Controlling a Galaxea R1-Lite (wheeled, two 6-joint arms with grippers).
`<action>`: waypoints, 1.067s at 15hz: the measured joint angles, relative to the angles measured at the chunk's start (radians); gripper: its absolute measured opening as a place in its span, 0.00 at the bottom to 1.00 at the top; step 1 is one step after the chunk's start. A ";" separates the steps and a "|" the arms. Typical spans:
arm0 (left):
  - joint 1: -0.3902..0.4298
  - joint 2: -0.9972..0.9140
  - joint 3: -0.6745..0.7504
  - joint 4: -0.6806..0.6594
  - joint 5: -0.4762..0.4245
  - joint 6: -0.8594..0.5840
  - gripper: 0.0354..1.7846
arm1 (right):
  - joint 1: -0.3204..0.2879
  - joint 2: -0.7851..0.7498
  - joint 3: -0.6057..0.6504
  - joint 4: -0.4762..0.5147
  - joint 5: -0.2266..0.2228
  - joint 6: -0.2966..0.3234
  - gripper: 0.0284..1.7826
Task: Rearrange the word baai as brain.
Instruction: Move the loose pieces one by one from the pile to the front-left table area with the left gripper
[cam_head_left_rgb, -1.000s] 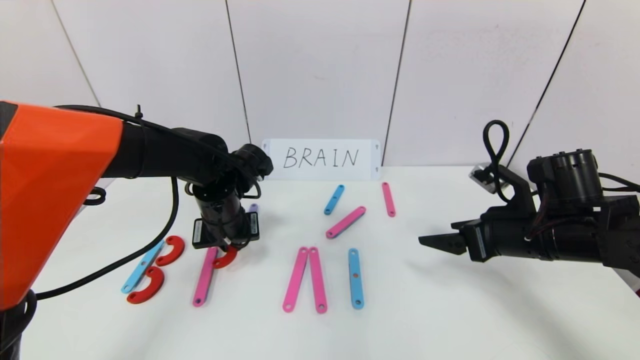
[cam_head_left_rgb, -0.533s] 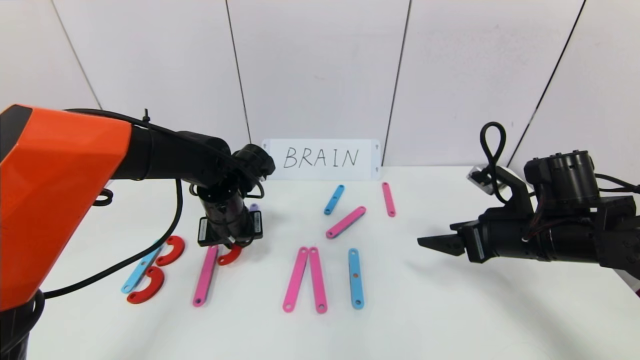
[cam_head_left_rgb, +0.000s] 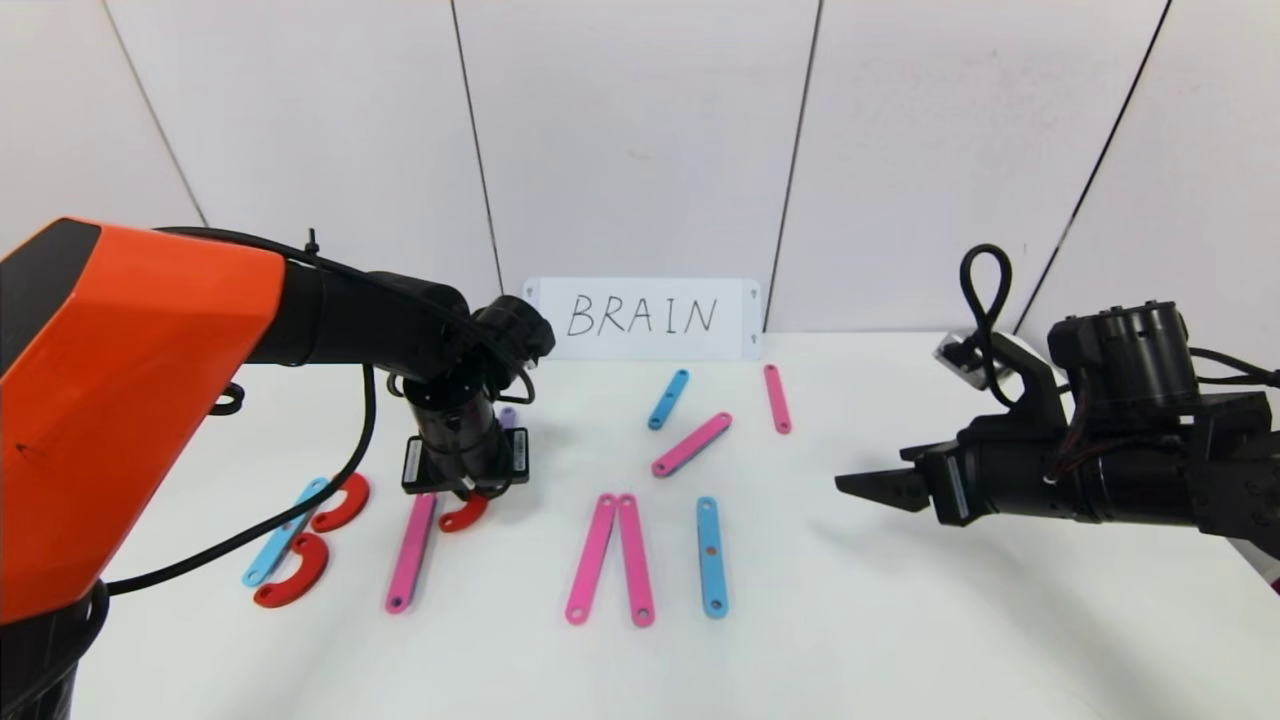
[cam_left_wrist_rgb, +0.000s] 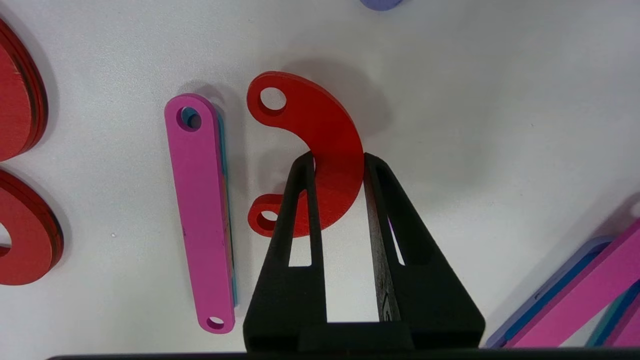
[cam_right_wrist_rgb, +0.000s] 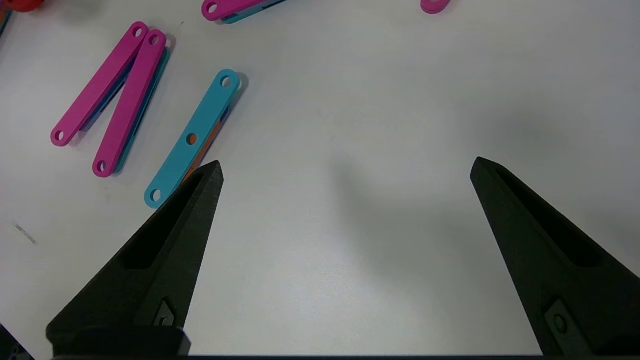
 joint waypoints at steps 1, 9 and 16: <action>0.001 0.003 0.000 0.000 0.001 0.000 0.15 | 0.000 0.000 0.000 0.000 0.000 0.000 0.97; 0.002 0.015 -0.013 -0.009 0.002 0.015 0.15 | 0.000 0.003 0.000 0.000 0.001 0.000 0.97; 0.002 0.016 -0.010 -0.007 0.005 0.015 0.20 | 0.000 0.006 0.000 0.000 0.001 0.000 0.97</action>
